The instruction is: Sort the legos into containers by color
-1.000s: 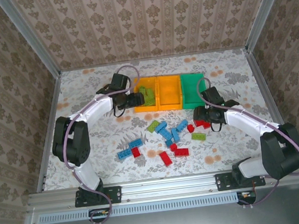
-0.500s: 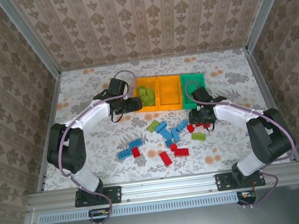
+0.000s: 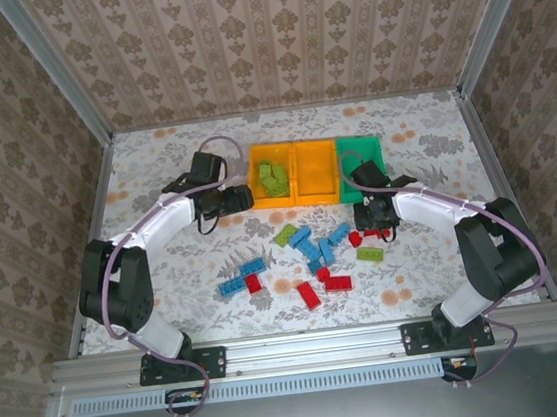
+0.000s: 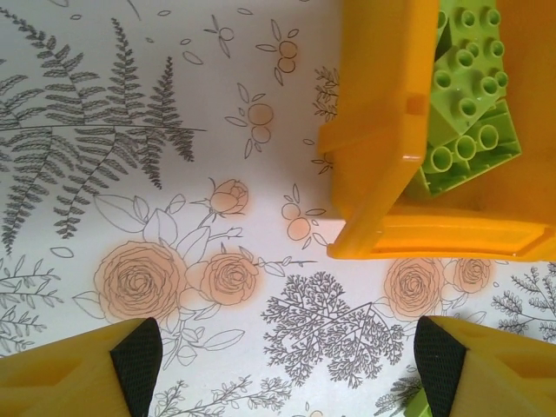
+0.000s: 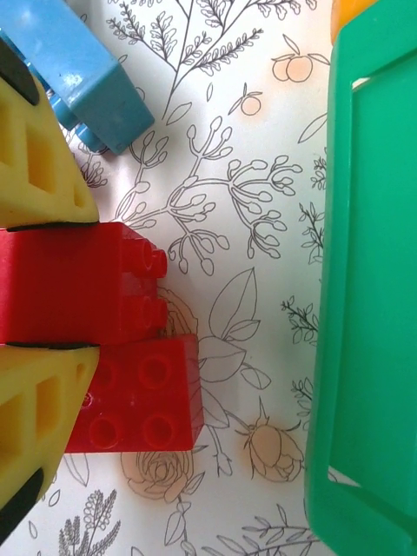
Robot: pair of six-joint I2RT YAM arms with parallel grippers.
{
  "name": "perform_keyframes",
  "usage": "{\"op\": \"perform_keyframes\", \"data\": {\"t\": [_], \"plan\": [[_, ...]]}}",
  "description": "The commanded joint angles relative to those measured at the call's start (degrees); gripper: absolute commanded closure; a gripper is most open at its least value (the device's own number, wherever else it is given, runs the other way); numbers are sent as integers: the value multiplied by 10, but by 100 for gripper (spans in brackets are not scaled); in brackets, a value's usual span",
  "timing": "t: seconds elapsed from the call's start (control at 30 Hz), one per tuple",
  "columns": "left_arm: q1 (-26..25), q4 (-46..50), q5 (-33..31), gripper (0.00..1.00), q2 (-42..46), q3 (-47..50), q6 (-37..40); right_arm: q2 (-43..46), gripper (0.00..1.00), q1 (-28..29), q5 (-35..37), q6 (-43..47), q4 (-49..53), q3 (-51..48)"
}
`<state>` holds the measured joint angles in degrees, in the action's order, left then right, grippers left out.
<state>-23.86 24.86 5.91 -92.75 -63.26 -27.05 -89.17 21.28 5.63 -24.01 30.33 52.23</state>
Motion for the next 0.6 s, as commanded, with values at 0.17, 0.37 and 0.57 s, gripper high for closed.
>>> {"op": "perform_keyframes", "data": {"t": [0.17,0.37,0.57], "plan": [[0,23,-19,20,34,28,-8,42,69,0,17,-12,41,67],[0,32,-20,20,62,71,-26,27,69,-19,26,-14,14,124],[-11,26,-11,20,91,121,-38,-47,70,-34,52,-4,-13,183]]}}
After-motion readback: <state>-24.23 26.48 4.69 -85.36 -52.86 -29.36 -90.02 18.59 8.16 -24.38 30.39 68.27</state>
